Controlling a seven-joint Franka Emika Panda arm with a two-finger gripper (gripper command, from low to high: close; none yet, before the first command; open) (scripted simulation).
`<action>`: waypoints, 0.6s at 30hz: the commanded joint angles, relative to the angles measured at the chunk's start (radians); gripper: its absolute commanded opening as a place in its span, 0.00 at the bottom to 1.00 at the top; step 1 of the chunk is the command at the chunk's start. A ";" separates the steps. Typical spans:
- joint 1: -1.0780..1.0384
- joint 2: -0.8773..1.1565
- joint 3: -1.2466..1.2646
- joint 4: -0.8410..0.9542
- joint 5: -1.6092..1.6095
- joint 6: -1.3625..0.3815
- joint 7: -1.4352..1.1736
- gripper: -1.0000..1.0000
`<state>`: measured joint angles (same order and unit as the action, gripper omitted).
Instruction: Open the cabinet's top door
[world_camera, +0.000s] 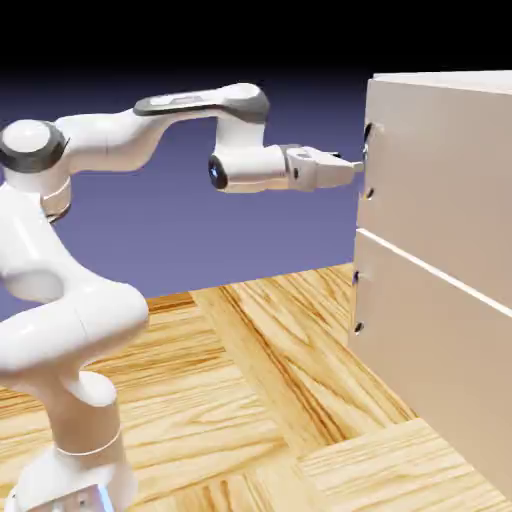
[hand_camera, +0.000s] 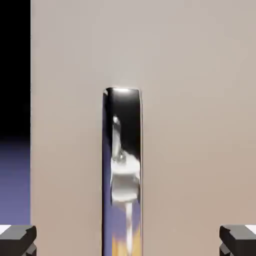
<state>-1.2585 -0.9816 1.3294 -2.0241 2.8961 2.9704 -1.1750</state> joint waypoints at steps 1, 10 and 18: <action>-0.034 0.005 0.020 0.029 0.000 0.000 0.001 0.50; -0.036 0.061 0.022 0.019 0.001 -0.058 -0.052 0.00; 0.254 0.191 -0.173 -0.185 -0.001 -0.157 -0.237 0.00</action>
<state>-1.0044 -0.7905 1.1566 -2.2090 2.8943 2.8128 -1.4124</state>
